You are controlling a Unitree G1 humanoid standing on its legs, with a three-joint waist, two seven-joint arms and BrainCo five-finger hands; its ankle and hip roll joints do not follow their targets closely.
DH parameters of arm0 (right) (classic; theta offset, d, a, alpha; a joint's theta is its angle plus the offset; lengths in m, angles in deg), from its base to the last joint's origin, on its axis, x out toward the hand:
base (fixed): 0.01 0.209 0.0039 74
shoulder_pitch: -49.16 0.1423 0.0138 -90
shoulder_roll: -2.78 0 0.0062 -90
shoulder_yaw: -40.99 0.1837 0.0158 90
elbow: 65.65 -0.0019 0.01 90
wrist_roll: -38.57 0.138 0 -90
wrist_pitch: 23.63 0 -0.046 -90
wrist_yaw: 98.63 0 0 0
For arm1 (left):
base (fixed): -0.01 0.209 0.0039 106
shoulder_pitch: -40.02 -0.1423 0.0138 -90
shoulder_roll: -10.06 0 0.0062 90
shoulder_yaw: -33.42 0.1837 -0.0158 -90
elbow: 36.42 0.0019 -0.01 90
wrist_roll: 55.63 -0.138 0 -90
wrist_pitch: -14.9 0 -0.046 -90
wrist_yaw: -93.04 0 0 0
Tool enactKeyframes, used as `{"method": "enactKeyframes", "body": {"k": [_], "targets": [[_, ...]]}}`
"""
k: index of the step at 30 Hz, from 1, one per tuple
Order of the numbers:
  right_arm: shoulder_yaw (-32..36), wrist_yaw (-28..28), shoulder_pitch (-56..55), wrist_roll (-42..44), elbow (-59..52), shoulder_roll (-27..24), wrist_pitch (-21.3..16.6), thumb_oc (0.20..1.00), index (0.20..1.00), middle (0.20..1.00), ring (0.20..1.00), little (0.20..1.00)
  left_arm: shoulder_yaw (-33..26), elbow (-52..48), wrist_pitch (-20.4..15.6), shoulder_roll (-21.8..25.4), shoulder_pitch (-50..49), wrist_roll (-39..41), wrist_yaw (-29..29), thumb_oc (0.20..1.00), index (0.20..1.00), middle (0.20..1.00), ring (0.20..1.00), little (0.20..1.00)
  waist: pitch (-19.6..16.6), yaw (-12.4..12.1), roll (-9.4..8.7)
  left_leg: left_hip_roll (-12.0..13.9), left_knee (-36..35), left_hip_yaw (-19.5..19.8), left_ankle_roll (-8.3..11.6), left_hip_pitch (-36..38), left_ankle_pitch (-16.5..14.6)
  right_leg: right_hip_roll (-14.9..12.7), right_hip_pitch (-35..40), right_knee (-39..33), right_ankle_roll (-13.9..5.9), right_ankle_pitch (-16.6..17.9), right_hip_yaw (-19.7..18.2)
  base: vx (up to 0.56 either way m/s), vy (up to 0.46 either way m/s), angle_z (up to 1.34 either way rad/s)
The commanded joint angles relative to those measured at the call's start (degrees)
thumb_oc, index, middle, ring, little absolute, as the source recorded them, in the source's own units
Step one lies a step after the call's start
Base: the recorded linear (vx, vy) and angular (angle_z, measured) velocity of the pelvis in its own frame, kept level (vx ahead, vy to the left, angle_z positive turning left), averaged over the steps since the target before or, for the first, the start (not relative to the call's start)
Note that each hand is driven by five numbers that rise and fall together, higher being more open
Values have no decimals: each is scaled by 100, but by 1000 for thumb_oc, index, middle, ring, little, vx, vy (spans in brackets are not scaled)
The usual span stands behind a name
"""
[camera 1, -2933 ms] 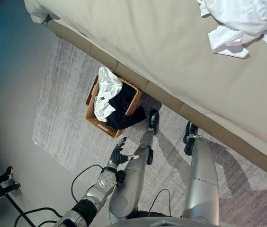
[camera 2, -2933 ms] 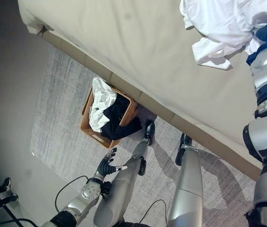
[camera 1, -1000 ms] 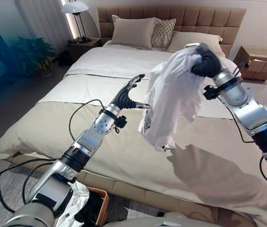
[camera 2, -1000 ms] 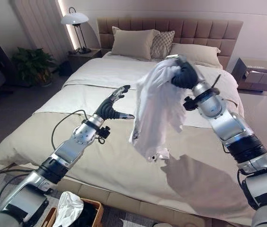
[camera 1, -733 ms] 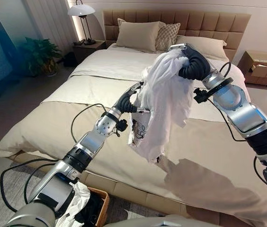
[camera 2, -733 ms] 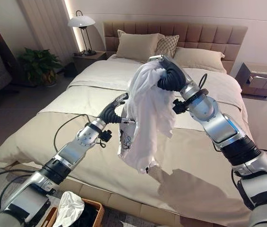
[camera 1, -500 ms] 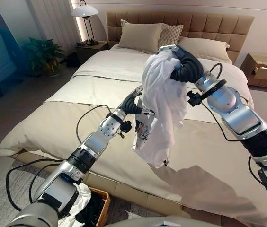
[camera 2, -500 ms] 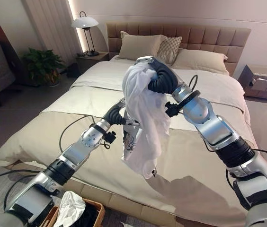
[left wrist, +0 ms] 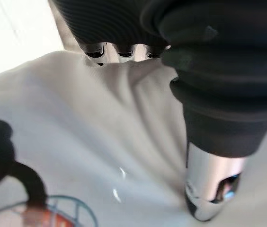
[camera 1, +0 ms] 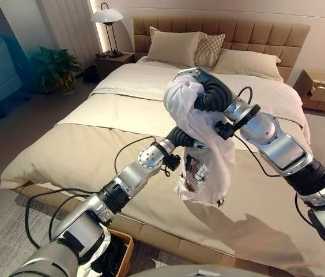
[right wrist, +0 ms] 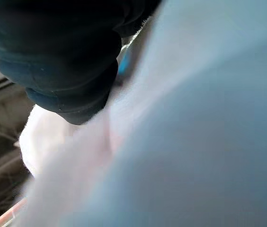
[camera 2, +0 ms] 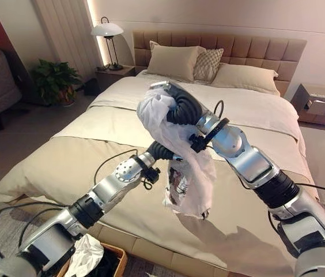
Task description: Pick up clothes into the bucket
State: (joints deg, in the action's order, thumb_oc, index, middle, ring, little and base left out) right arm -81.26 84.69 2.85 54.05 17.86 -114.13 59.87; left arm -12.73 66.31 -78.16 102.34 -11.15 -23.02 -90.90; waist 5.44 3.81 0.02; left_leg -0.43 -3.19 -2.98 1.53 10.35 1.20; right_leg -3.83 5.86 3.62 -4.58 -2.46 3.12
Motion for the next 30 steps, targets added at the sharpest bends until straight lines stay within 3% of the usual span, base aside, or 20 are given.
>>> {"method": "enactKeyframes", "body": {"k": [1, 6, 8, 9, 10, 11, 18, 19, 20, 21, 30], "targets": [[-35, -29, 458, 492, -393, 60, -266, 200, 200, 200, 200, 200, 550, -89, -30, -328, 766, 1041, -416, 1000, 1000, 1000, 1000, 1000, -376, 11, -245, -166, 514, 161, -1, -308, -443, -480, -99, -8, -441, 283, 257, 0, 0, 0], [-285, 48, 583, 577, -323, -18, -287, 200, 200, 200, 200, 200, 854, -529, 186, -40, 812, 2033, -799, 1000, 1000, 1000, 1000, 1000, -398, 55, -226, -145, 461, 153, 31, -252, -461, -470, -66, -17, -450, 261, 262, 0, 0, 0], [-300, 54, 584, 587, -302, -32, -296, 200, 200, 200, 200, 200, 887, -559, 136, 44, 826, 2046, -797, 1000, 1000, 1000, 1000, 1000, -402, 63, -226, -145, 450, 155, 36, -253, -448, -470, -69, -21, -449, 266, 261, 0, 0, 0], [-327, 66, 593, 566, -278, -52, -303, 200, 200, 200, 200, 200, 941, -611, 198, 111, 777, 2235, -884, 843, 843, 843, 843, 843, -398, 76, -232, -138, 401, 161, 47, -253, -411, -470, -72, -32, -448, 277, 272, -23, 11, 3], [-318, 65, 569, 561, -266, -69, -305, 200, 200, 200, 200, 200, 957, -640, 223, 150, 758, 2258, -925, 476, 476, 476, 476, 476, -397, 84, -240, -135, 383, 169, 52, -254, -397, -471, -72, -31, -447, 277, 287, -21, 11, 4], [-293, 78, 555, 541, -273, -71, -309, 200, 200, 200, 200, 200, 942, -655, 252, 163, 711, 2340, -959, 200, 200, 200, 200, 200, -396, 89, -248, -138, 374, 180, 53, -258, -391, -479, -70, -30, -445, 277, 299, -9, 6, 5], [-8, 31, 260, 238, -198, -116, -298, 200, 200, 200, 200, 200, 669, -703, 252, 303, 311, 2516, -1039, 200, 200, 200, 200, 200, -387, 80, -270, -163, 410, 202, 35, -247, -431, -507, -55, -1, -446, 272, 332, 0, 1, 1], [61, 6, 210, 169, -182, -123, -298, 341, 341, 341, 341, 341, 604, -717, 253, 317, 235, 2558, -1027, 200, 200, 200, 200, 200, -384, 74, -269, -163, 415, 203, 31, -245, -438, -508, -54, 0, -444, 267, 331, 0, 0, 0], [63, 6, 206, 168, -185, -122, -296, 432, 432, 432, 432, 432, 605, -718, 253, 318, 233, 2559, -1027, 200, 200, 200, 200, 200, -386, 73, -269, -162, 415, 202, 31, -244, -439, -508, -54, 1, -444, 267, 330, 0, 0, 0], [270, -80, 31, 79, -145, -105, -294, 1000, 1000, 1000, 1000, 1000, 457, -722, 245, 344, 66, 2596, -989, 200, 200, 200, 200, 200, -382, 59, -271, -165, 433, 201, 21, -241, -454, -513, -54, 23, -443, 258, 320, 0, 0, 0], [1397, -439, -928, -432, 9, -175, -230, 1000, 1000, 1000, 1000, 1000, -144, -748, 197, 628, -553, 2533, -841, 200, 200, 200, 200, 200, -352, 11, -270, -182, 489, 250, -14, -253, -504, -513, -69, 102, -434, 181, 330, 0, 0, 0]]}}
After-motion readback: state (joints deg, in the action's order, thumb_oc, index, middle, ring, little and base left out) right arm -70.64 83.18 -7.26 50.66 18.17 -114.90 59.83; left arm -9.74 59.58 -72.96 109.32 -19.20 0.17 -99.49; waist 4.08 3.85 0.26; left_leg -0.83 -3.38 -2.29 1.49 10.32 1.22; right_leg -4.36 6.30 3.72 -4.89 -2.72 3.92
